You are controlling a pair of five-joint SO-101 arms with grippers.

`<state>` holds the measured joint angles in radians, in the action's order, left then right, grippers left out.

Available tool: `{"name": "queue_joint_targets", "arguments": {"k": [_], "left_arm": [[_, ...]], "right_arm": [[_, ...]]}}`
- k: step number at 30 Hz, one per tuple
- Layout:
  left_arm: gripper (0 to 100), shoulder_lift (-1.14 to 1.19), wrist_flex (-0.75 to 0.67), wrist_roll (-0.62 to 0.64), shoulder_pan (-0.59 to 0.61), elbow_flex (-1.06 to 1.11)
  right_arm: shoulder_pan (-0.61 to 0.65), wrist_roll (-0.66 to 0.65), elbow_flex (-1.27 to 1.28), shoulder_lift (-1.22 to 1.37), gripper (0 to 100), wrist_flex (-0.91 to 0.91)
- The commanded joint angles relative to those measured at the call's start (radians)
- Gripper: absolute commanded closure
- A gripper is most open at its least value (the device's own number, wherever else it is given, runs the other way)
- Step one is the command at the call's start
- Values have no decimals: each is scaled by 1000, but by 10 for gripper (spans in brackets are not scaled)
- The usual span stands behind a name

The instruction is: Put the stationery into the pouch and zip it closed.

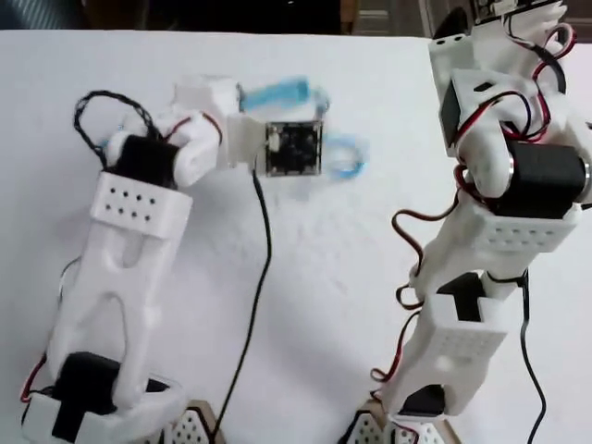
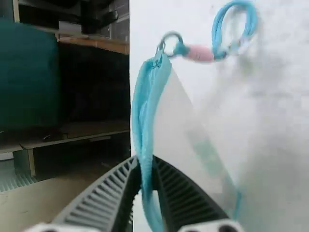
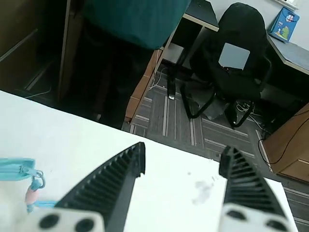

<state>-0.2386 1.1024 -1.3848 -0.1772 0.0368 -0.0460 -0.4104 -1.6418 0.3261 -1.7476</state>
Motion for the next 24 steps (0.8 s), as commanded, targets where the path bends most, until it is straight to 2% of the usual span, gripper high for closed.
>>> {"name": "queue_joint_targets", "arguments": {"k": [1, 7, 14, 24], "left_arm": [[979, -53, 8, -419, 1, 94], [979, -61, 0, -410, -5, 195], [979, -61, 2, -229, -50, 351], [978, -53, -75, -232, -64, 655]], "right_arm": [[-2, 2, -25, -35, 744, -22], [-2, 2, -25, -35, 744, -22], [-1, 2, -25, -35, 744, -22], [1, 2, -25, -35, 744, -22]]}}
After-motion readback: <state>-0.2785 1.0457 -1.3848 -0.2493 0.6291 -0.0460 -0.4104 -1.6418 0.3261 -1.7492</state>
